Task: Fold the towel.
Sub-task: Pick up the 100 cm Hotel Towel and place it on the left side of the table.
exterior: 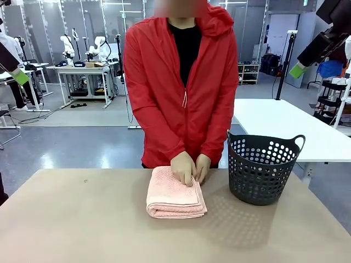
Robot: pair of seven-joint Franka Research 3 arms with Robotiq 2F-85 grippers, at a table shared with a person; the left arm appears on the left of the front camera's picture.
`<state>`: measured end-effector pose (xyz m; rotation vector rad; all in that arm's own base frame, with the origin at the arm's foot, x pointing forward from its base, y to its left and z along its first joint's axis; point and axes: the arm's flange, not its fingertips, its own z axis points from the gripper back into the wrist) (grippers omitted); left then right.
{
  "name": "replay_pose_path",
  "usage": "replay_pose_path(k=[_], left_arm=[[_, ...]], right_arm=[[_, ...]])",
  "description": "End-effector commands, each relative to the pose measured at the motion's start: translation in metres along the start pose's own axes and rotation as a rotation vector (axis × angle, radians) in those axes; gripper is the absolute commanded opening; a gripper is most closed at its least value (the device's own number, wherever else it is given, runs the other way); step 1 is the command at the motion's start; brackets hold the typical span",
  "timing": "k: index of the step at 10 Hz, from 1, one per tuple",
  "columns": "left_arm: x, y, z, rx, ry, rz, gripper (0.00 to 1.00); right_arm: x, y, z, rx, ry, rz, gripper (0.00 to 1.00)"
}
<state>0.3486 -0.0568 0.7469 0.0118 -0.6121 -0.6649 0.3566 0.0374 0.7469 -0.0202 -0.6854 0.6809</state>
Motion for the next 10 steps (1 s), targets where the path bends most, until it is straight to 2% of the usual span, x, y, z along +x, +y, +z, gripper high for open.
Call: replay_pose_path(k=[1, 10], left_arm=[[-0.0001, 0.0015, 0.0032, -0.002, 0.013, -0.009, 1.00], [-0.0001, 0.0015, 0.0032, -0.002, 0.013, -0.009, 1.00]], right_arm=[[-0.0006, -0.0014, 0.0005, -0.001, -0.001, 0.011, 1.00], [-0.0006, -0.0014, 0.0005, -0.001, -0.001, 0.011, 1.00]])
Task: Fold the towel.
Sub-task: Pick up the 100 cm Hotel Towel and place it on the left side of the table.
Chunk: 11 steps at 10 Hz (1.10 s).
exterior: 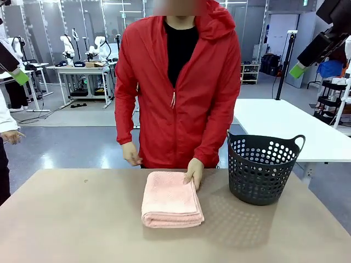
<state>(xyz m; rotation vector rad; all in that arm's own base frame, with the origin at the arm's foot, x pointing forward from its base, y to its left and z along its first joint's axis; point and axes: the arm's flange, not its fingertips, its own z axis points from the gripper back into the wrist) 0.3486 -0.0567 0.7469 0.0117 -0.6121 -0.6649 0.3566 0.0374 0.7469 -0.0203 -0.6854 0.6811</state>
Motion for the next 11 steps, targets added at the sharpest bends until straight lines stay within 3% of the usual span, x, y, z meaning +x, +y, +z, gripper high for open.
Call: replay_pose_path(k=[1, 11], left_arm=[[-0.0001, 0.0015, 0.0032, -0.002, 0.013, -0.009, 1.00], [-0.0001, 0.0015, 0.0032, -0.002, 0.013, -0.009, 1.00]], right_arm=[[-0.0006, -0.0014, 0.0005, -0.001, -0.001, 0.010, 1.00], [-0.0006, -0.0014, 0.0005, -0.001, -0.001, 0.010, 1.00]])
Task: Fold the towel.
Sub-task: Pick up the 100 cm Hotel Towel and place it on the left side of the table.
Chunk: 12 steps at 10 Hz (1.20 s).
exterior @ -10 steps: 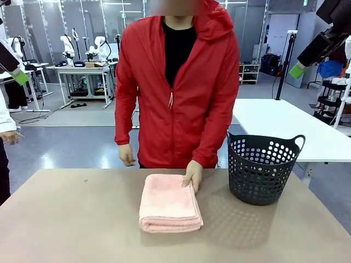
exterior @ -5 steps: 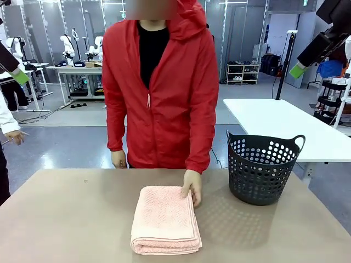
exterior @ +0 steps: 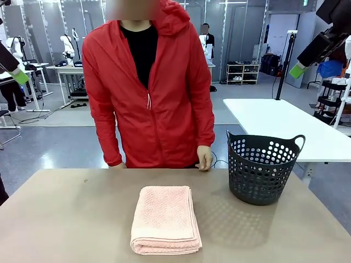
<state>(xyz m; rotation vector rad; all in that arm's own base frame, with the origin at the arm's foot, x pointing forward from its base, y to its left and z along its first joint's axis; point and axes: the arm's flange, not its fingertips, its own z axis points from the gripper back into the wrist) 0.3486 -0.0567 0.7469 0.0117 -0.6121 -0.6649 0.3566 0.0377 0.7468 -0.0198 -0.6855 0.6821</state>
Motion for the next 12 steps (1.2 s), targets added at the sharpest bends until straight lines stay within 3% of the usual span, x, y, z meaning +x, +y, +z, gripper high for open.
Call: replay_pose_path(k=[1, 12], left_arm=[[-0.0001, 0.0015, 0.0032, -0.002, 0.013, -0.009, 1.00], [-0.0001, 0.0015, 0.0032, -0.002, 0.013, -0.009, 1.00]], right_arm=[[-0.0008, -0.0016, 0.0005, -0.002, 0.000, 0.010, 1.00], [-0.0008, -0.0016, 0.0005, -0.002, 0.000, 0.010, 1.00]])
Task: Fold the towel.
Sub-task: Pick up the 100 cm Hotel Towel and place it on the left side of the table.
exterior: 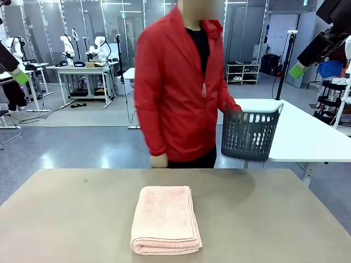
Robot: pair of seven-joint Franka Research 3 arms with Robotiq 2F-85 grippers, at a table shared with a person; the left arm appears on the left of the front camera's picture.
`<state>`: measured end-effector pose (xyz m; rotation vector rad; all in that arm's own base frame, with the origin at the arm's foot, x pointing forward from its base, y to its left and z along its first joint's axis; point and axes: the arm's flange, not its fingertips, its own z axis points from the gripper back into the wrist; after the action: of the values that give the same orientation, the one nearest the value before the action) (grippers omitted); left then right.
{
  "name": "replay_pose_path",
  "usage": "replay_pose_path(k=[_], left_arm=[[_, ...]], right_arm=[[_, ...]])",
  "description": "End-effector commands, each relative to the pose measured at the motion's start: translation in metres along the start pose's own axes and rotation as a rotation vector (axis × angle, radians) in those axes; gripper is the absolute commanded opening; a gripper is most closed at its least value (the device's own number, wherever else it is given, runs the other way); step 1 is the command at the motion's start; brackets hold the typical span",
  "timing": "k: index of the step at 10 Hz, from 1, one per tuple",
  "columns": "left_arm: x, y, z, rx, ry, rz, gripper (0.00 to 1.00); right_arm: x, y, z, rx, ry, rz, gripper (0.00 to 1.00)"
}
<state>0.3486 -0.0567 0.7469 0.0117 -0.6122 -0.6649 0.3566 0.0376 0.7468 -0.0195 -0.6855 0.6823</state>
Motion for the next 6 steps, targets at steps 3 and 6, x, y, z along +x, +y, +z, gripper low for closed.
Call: replay_pose_path(k=[3, 6], left_arm=[[-0.015, -0.018, -0.041, -0.072, 0.003, 0.109, 1.00], [-0.047, -0.053, -0.148, -0.257, -0.010, 0.295, 1.00]], right_arm=[[-0.001, -0.002, 0.001, -0.002, 0.000, 0.010, 1.00], [-0.001, -0.002, 0.001, -0.002, 0.000, 0.010, 1.00]])
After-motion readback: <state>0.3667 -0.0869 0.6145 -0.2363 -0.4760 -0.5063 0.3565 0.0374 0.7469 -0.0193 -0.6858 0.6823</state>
